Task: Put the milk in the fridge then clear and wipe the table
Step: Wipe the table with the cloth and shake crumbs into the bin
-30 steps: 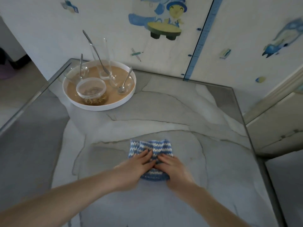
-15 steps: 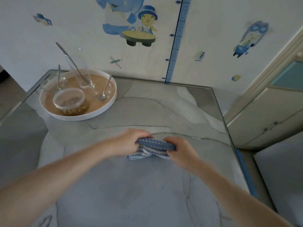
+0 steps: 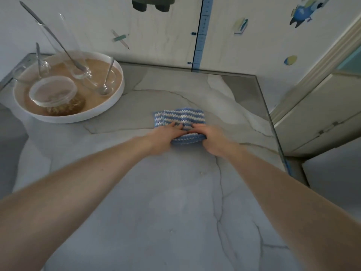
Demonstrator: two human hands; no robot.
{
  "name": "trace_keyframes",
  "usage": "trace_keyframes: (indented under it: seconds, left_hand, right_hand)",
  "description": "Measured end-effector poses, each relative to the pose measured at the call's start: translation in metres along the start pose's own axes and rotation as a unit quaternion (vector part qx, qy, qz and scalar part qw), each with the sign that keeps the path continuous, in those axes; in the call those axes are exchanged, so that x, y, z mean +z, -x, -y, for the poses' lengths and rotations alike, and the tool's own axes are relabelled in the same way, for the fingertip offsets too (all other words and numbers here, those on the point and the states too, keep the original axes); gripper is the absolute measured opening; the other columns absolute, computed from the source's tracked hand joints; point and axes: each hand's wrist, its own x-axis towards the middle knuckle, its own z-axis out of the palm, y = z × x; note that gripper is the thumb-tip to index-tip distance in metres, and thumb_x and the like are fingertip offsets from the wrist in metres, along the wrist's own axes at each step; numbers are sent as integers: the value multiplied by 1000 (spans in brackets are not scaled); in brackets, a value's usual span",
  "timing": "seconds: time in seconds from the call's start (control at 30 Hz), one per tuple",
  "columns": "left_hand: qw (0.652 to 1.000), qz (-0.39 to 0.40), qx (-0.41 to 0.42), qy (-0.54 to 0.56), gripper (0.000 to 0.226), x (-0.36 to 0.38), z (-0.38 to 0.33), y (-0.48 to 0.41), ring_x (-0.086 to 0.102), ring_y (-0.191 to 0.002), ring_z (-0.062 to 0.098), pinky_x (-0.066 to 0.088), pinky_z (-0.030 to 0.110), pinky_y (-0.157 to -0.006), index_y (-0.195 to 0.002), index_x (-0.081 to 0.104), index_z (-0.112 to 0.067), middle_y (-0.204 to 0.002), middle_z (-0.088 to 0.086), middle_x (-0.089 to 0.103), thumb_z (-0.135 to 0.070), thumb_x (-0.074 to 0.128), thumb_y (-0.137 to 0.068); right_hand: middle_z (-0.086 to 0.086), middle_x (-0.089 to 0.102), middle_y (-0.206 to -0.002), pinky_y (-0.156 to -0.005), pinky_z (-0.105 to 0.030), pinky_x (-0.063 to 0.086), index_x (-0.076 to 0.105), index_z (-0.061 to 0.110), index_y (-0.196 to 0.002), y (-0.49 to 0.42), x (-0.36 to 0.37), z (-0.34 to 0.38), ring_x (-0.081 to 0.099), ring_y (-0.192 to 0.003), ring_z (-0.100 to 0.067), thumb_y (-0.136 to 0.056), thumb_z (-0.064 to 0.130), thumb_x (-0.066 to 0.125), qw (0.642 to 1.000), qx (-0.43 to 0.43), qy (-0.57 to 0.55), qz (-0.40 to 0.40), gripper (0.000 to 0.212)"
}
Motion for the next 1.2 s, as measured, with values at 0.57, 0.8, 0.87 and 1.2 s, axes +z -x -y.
trace_keyframes:
  seconds: [0.57,0.8,0.87,1.2]
  left_hand:
    - [988,108,103,25,62,70,-71,86,6,-145,21,10,27,-116,-144,27,-20,-155,4,16,5,37,-88]
    - [975,133,147,100,57,95,-105,150,13,-143,13,10,21,-116,-142,33,-19,-154,1,22,4,35,-89]
    - [969,142,139,148,49,95,-110,159,35,-133,14,29,23,-109,-134,45,-19,-143,0,41,-2,41,-88]
    - [937,28,-16,349,13,3,-113,86,48,-57,-3,38,17,-56,-74,61,-13,-65,-1,56,-21,68,-81]
  right_hand:
    - [-6,65,-112,-77,-13,32,68,13,-106,150,42,24,55,-111,-20,-82,-3,50,999,14,-32,34,34]
    - [-9,67,-98,-78,-33,46,66,11,-85,216,55,42,60,-99,-24,-63,12,36,992,60,-10,112,37]
    - [-10,65,-89,-70,-30,43,63,15,-80,225,53,42,60,-90,-23,-68,8,42,986,90,-7,137,25]
    - [-2,57,-79,-62,-13,39,63,2,-97,187,-33,6,50,-70,-8,-80,-1,59,949,151,-266,70,17]
